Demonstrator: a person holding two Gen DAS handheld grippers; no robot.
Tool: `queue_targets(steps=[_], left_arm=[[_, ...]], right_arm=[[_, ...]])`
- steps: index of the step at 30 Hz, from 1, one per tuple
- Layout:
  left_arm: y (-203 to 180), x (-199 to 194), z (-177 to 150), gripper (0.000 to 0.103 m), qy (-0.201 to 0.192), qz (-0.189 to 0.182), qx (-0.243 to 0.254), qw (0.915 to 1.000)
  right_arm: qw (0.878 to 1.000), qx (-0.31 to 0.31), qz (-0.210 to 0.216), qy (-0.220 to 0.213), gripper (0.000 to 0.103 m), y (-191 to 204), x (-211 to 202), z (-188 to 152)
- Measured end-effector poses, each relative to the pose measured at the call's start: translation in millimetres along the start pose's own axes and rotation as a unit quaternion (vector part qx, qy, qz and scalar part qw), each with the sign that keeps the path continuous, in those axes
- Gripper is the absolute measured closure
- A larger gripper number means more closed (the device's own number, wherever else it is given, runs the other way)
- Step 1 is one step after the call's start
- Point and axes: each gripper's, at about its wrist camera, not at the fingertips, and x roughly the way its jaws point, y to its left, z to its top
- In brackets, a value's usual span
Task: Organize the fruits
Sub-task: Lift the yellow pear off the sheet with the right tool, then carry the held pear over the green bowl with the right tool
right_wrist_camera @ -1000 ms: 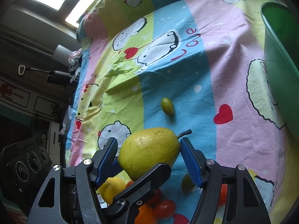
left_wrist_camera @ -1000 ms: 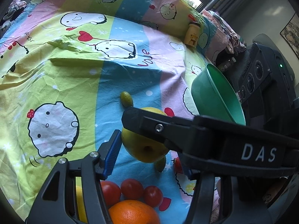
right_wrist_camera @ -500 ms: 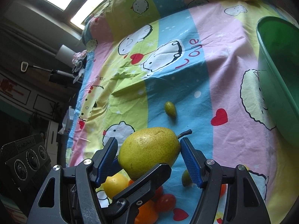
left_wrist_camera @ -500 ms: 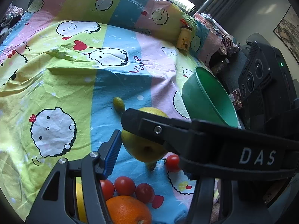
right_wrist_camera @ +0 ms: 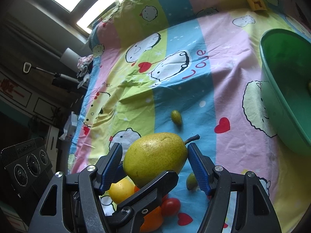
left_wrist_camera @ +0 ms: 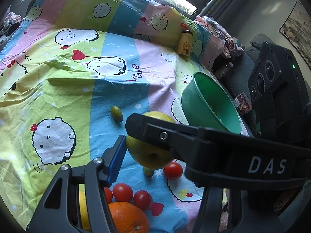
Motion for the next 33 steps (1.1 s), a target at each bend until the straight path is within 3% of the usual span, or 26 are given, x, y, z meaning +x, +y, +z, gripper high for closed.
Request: queue_targets(steps=[13, 33], left_arm=[[-35.1, 1.0, 14.4, 0.047, -0.015, -0.011, 0.049, 0.9986], [-127.2, 48.5, 41.5, 0.046, 0.005, -0.047, 0.158, 0.9862]], right_arm=[[0.999, 0.006, 0.004, -0.045, 0.032, -11.5, -33.2, 7.1], [0.986, 0.084, 0.002, -0.147, 0.032, -89.4, -105.0, 16.4]])
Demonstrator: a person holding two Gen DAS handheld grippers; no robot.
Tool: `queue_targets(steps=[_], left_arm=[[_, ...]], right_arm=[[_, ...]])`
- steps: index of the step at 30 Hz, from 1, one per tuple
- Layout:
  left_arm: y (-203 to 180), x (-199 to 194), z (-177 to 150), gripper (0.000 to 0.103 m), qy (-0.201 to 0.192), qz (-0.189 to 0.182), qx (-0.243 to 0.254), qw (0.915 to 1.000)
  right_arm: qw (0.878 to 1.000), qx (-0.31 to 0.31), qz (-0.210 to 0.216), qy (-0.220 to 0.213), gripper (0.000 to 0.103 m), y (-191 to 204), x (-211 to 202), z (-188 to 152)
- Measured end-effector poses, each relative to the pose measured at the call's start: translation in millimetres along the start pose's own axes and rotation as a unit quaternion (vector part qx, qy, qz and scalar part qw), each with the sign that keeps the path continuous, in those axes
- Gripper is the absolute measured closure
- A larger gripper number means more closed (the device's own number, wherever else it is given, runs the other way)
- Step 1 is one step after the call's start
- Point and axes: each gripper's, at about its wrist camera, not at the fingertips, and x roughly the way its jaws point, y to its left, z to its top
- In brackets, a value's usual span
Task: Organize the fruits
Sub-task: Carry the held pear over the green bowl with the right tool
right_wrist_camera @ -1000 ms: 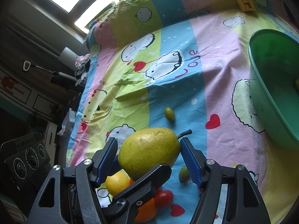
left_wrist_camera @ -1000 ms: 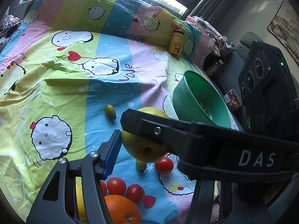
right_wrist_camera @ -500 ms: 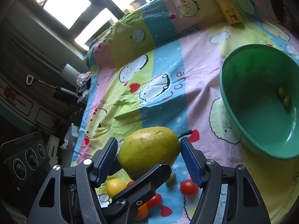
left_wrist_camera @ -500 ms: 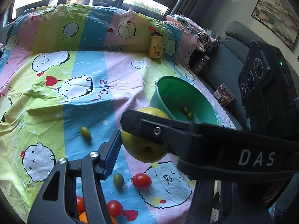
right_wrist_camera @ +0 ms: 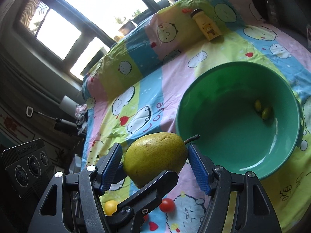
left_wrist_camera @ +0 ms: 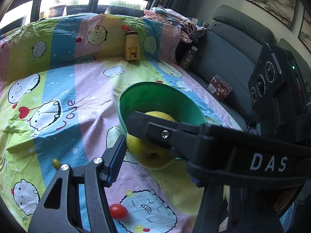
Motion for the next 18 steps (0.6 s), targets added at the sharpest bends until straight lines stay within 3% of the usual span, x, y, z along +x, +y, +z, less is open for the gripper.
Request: queue_targets(steps=[18], left_arm=[[-33.8, 47.0, 23.5, 0.046, 0.025, -0.031, 0.047, 0.9981]], right_arm=[[0.996, 0.068, -0.005, -0.055, 0.032, -53.5, -23.1, 20.6]])
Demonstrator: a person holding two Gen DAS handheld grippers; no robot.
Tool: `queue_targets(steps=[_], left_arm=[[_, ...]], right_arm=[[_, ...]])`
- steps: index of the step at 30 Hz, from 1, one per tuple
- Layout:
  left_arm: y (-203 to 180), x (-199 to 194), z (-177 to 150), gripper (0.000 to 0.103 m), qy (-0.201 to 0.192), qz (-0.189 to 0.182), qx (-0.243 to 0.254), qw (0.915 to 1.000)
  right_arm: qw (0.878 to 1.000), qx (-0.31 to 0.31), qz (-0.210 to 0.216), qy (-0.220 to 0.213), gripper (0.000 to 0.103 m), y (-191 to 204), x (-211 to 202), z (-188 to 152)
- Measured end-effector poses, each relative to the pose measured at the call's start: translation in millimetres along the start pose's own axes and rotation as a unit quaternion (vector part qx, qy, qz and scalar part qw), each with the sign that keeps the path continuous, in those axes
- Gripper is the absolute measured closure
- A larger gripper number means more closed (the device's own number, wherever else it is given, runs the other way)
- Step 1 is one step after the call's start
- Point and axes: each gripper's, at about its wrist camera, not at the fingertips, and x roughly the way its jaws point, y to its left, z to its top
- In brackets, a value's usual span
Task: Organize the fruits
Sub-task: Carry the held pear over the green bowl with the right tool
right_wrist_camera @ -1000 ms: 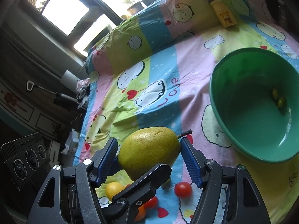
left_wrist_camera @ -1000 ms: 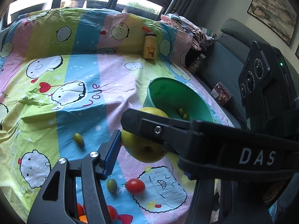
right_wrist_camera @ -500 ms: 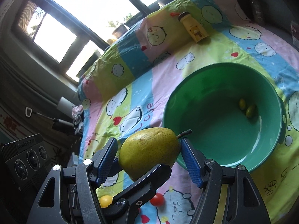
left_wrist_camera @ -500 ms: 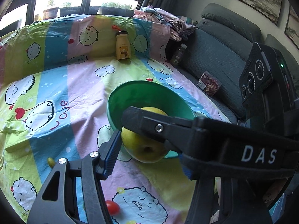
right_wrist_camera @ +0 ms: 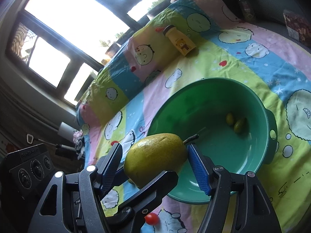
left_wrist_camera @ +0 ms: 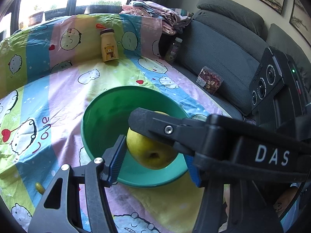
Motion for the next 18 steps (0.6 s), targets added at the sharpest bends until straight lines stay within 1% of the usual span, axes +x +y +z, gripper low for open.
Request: queue_targets(steps=[5, 9, 18], left_arm=[[-2.5, 12.3, 1.6, 0.046, 0.009, -0.009, 0.002, 0.9999], [-1.2, 22.2, 2.2, 0.046, 0.02, -0.024, -0.007, 0.9995], [0.6, 30.6, -0.3, 0.046, 0.031, -0.026, -0.012, 0.9991]], right_arm=[[1.0, 0.017, -0.008, 0.0, 0.032, -12.7, -0.4, 3.8], [0.999, 0.023, -0.024, -0.001, 0.032, -18.9, -0.3, 5.4], [0.999, 0.034, -0.038, 0.013, 0.032, -26.8, 6.5, 7.4]])
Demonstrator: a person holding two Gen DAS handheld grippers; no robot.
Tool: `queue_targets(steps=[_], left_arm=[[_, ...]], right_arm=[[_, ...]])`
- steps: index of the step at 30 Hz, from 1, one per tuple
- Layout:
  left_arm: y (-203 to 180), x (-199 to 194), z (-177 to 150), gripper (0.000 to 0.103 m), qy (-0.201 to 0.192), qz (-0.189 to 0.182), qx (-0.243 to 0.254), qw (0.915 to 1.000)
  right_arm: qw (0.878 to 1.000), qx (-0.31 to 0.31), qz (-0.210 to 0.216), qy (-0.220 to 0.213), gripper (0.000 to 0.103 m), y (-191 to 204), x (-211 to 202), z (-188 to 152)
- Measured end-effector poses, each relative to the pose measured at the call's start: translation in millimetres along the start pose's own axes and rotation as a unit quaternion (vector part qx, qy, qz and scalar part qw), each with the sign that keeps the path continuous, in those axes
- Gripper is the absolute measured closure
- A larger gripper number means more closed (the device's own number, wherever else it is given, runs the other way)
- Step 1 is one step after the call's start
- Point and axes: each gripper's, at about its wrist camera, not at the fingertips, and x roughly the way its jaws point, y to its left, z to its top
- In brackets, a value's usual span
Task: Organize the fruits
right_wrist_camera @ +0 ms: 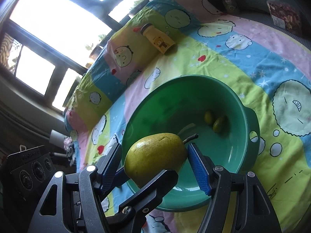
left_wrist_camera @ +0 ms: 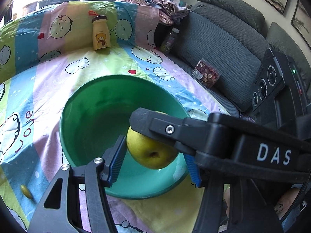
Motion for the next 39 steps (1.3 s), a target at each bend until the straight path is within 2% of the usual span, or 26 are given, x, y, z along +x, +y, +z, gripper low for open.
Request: queue_targets(steps=[16, 34, 39], left_arm=[[5.5, 8.8, -3.5, 0.046, 0.018, 0.016, -0.011, 0.9996], [11.0, 26.8, -4.9, 0.046, 0.057, 0.059, -0.019, 0.9964], [12.3, 29.2, -5.0, 0.045, 0.065, 0.072, -0.02, 0.9951]], right_arm=[[0.999, 0.001, -0.023, 0.027, 0.032, -1.3, 12.7, -1.4], [0.999, 0.005, -0.021, 0.049, 0.032, -2.5, 19.8, -2.8], [0.998, 0.005, -0.037, 0.047, 0.032, -3.3, 19.9, -2.7]])
